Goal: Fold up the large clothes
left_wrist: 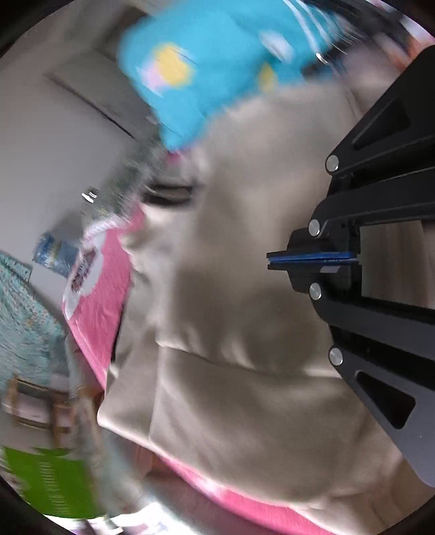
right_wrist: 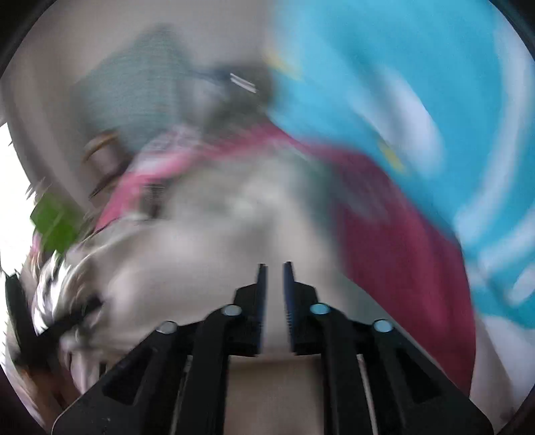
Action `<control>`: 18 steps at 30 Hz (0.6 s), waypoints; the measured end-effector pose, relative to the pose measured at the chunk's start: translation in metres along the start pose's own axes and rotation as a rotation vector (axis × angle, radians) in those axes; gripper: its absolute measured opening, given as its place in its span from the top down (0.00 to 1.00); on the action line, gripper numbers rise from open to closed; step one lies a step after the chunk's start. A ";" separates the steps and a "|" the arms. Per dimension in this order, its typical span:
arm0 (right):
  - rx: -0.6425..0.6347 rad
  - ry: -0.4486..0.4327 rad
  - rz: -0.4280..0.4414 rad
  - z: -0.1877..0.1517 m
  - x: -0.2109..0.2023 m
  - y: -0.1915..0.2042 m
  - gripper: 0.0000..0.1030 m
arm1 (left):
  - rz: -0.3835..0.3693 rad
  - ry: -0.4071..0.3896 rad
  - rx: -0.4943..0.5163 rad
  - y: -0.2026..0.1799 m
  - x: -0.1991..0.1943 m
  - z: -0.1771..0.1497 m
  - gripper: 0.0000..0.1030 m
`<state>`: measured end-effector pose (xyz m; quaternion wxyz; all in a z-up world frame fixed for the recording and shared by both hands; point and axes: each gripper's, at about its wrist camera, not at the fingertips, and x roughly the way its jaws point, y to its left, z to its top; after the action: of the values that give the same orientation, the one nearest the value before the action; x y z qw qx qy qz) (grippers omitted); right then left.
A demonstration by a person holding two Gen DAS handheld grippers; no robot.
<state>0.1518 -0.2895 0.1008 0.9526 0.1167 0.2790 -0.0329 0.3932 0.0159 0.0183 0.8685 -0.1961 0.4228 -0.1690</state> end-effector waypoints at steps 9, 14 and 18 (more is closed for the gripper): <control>-0.169 0.144 -0.015 -0.041 0.075 0.040 0.62 | -0.060 0.087 -0.077 0.021 0.040 0.040 0.98; -0.163 0.141 -0.002 -0.042 0.072 0.036 0.62 | -0.091 -0.035 -0.246 0.104 -0.005 0.038 0.96; -0.158 0.141 0.001 -0.041 0.075 0.035 0.62 | 0.110 -0.047 -0.121 0.064 -0.008 0.041 0.97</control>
<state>0.1980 -0.2457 0.0333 0.9369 0.0432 0.3470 -0.0020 0.4297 0.0835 0.0158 0.8727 -0.2286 0.4218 -0.0907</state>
